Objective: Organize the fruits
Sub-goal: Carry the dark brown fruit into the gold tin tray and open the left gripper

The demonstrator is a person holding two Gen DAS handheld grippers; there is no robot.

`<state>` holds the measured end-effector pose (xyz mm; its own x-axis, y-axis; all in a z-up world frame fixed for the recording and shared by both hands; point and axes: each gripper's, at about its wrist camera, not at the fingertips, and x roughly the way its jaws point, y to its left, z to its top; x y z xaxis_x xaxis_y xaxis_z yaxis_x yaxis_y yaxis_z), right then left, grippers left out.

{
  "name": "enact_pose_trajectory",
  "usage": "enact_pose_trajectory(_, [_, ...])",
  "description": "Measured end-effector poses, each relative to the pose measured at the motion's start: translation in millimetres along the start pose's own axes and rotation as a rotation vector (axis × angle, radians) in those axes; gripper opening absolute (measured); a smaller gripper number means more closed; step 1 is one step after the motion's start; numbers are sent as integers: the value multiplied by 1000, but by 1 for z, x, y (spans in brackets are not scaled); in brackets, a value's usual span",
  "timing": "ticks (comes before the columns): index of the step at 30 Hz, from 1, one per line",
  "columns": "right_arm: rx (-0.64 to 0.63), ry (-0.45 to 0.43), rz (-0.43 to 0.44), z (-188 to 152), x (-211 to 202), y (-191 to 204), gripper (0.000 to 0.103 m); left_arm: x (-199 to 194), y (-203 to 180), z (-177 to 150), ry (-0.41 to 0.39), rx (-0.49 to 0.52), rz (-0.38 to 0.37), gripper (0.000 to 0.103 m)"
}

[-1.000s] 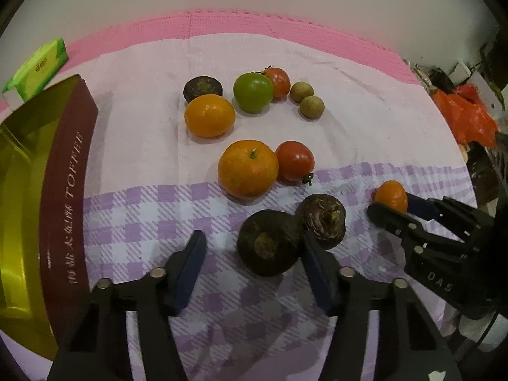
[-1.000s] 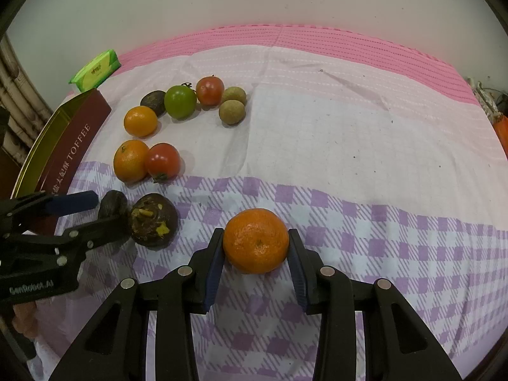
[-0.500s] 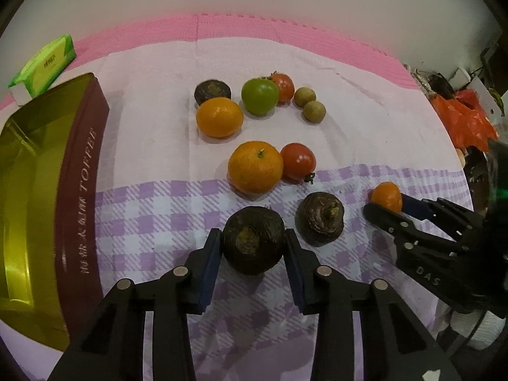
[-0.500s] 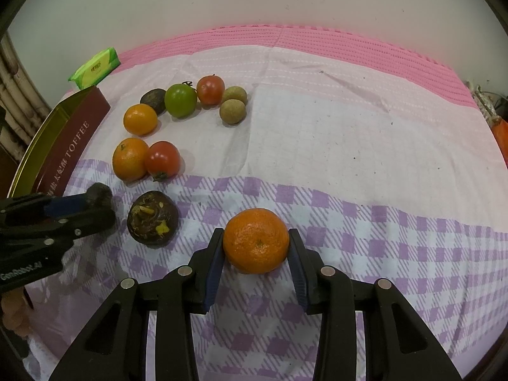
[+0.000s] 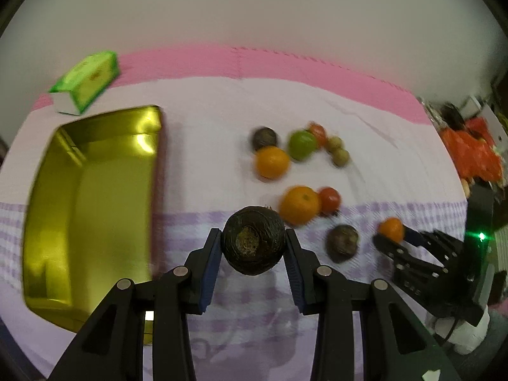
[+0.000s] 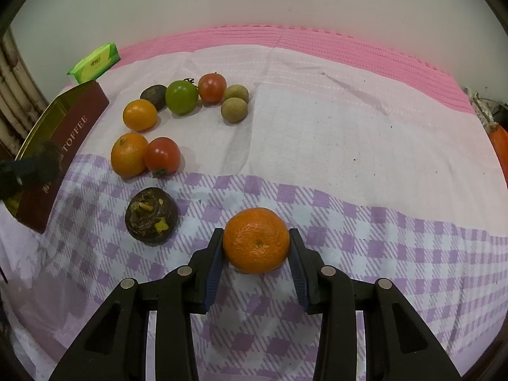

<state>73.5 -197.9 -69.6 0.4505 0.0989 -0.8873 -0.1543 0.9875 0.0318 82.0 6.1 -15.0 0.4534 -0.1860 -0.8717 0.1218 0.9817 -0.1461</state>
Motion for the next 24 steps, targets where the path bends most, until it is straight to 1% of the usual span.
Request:
enact_pose_trajectory(7, [-9, -3, -16, 1, 1, 2, 40, -9, 58, 8, -19, -80, 114, 35])
enact_pose_trajectory(10, [-10, -4, -21, 0, 1, 2, 40, -8, 86, 8, -11, -124, 167, 35])
enact_pose_trajectory(16, [-12, -5, -33, 0, 1, 4, 40, -2, 130, -3, 26, -179, 240, 35])
enact_pose_trajectory(24, [-10, -3, -43, 0, 1, 6, 40, 10, 161, -19, 96, -255, 281, 35])
